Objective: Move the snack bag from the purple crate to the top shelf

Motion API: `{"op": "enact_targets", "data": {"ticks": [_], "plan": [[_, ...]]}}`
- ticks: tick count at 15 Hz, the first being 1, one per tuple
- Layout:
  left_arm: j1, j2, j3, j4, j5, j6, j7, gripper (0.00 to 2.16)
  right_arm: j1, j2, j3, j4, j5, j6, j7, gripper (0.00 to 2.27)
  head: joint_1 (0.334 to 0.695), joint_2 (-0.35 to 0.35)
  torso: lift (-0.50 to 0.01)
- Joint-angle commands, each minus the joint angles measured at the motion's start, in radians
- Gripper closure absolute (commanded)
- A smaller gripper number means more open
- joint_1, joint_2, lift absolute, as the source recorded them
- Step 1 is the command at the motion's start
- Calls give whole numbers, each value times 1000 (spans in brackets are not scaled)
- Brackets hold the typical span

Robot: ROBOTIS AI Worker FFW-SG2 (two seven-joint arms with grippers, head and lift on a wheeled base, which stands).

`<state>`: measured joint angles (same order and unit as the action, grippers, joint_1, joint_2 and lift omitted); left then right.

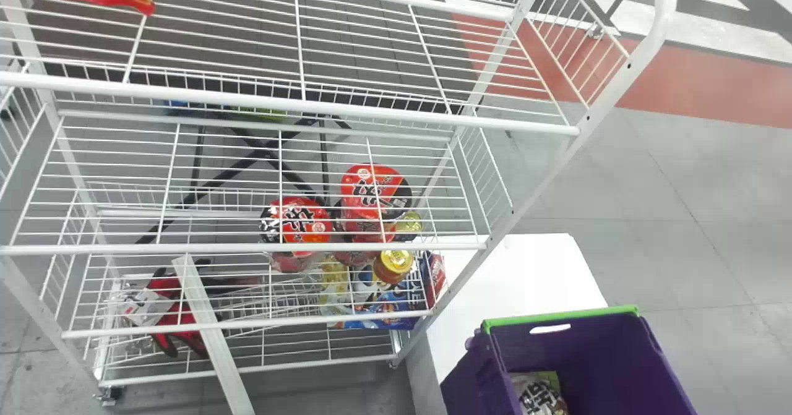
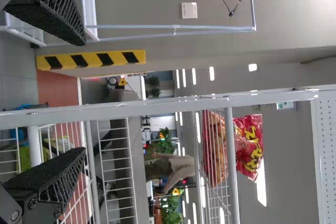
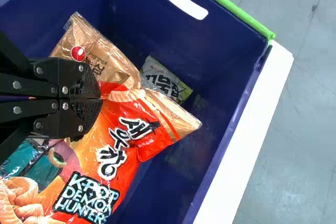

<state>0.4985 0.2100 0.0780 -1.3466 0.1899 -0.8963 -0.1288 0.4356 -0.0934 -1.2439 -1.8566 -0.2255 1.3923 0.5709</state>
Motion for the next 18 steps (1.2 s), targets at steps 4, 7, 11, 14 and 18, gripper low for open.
{"op": "enact_targets", "data": {"ticks": [4,7,11,14,18], "plan": [[0,2,-6,-5,-4,9,0,100,0,-2,-3,-7,0,12,1,2125,695,-350,-231],[-3,2,-6,-3,-4,15,1,100,0,-5,1,-7,2,12,3,2125,695,-350,-220],[-9,2,-4,-2,-4,21,1,100,-6,-3,4,-7,3,12,1,2125,695,-350,-204],[-12,2,-6,0,-4,24,0,100,-6,-3,6,-7,3,12,1,2125,695,-350,-192],[-15,0,-6,0,-4,30,0,100,-11,-5,3,-7,8,12,1,2125,695,-350,-176]]}}
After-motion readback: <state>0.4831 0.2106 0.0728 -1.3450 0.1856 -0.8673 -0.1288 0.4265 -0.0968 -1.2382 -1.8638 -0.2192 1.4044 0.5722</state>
